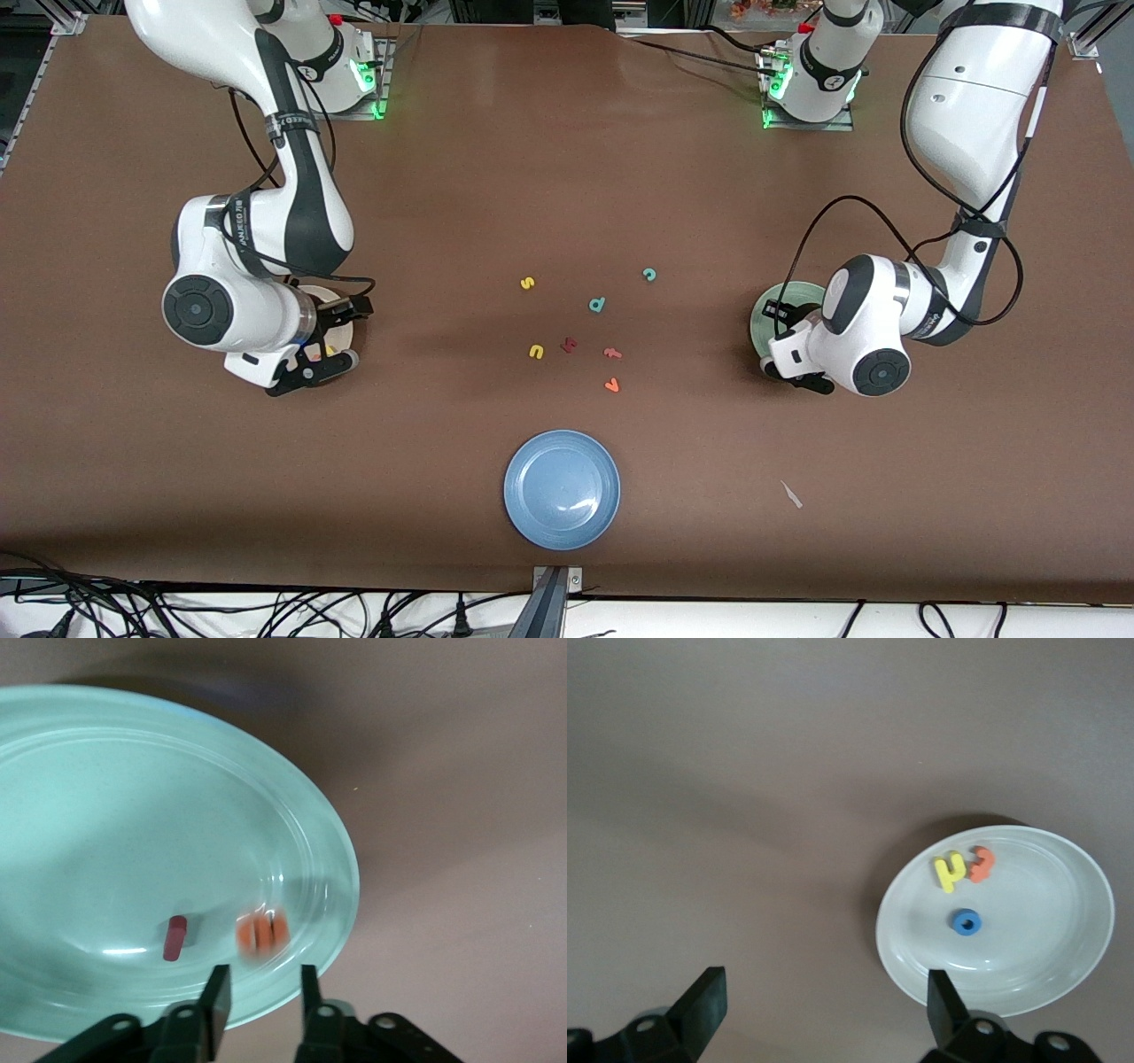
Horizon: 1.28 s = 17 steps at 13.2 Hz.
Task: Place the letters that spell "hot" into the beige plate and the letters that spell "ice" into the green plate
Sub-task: 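Open both grippers to drop the orange letters onto their plates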
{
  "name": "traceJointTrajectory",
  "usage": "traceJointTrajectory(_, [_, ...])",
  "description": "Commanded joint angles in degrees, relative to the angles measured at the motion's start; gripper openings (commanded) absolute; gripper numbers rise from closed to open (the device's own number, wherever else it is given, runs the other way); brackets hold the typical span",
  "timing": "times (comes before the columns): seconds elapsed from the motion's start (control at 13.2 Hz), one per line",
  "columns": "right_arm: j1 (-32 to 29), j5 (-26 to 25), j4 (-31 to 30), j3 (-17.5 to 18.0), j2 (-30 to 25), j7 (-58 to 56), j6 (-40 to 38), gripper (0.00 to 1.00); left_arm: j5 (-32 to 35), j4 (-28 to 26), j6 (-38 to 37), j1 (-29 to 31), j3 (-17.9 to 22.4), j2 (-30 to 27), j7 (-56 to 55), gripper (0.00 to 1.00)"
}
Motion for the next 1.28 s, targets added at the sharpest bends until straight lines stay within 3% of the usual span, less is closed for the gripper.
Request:
traceJointTrajectory(0.0, [-1.06,0.04,0.35,2.35,-2.03,2.06,-2.34,1.0,0.5,0.33,-1.41,-0.42,-0.37,-1.09,0.03,1.0])
traceJointTrajectory(0.15, [-0.88,-0.92,0.0,2.35,-3.78,2.06,-2.52,1.0,0.4,0.42,-2.21,-0.95,-1.33,-1.88,-3.47,1.0])
traceJointTrajectory(0.3, [-0.97,-7.49,-0.79,3.31,-6.24,2.15,-2.17,1.0,0.4,0.42,-2.3,-0.95,-3.87,-2.15,-7.08,1.0])
traceJointTrajectory(0.38, [-2.63,-10.13,-2.36,5.58,-8.16,2.15,-1.3,1.0,0.4,0.42,-2.3,-1.22,-5.1,-2.15,-7.27,1.0])
traceJointTrajectory(0.53, [-9.99,-15.23,-5.79,14.0,-12.03,1.97,2.39,1.0,0.5,0.42,-1.95,-3.05,-6.43,-2.06,-6.57,1.0])
traceJointTrajectory(0.68, [-16.68,-17.19,-6.42,20.08,-15.02,1.97,2.93,1.0,0.32,0.25,1.11,-6.12,-8.27,-1.8,-8.74,1.0])
traceJointTrajectory(0.91, [-20.3,-16.93,-8.69,20.9,-21.34,1.45,3.28,1.0,0.84,-0.55,3.23,-11.22,-8.37,-1.97,-21.3,1.0])
traceJointTrajectory(1.21, [-21.62,-16.31,-14.49,20.9,-30.4,1.71,3.63,1.0,4.78,-2.82,6.22,-17.37,-8.37,-1.8,-23.18,0.96])
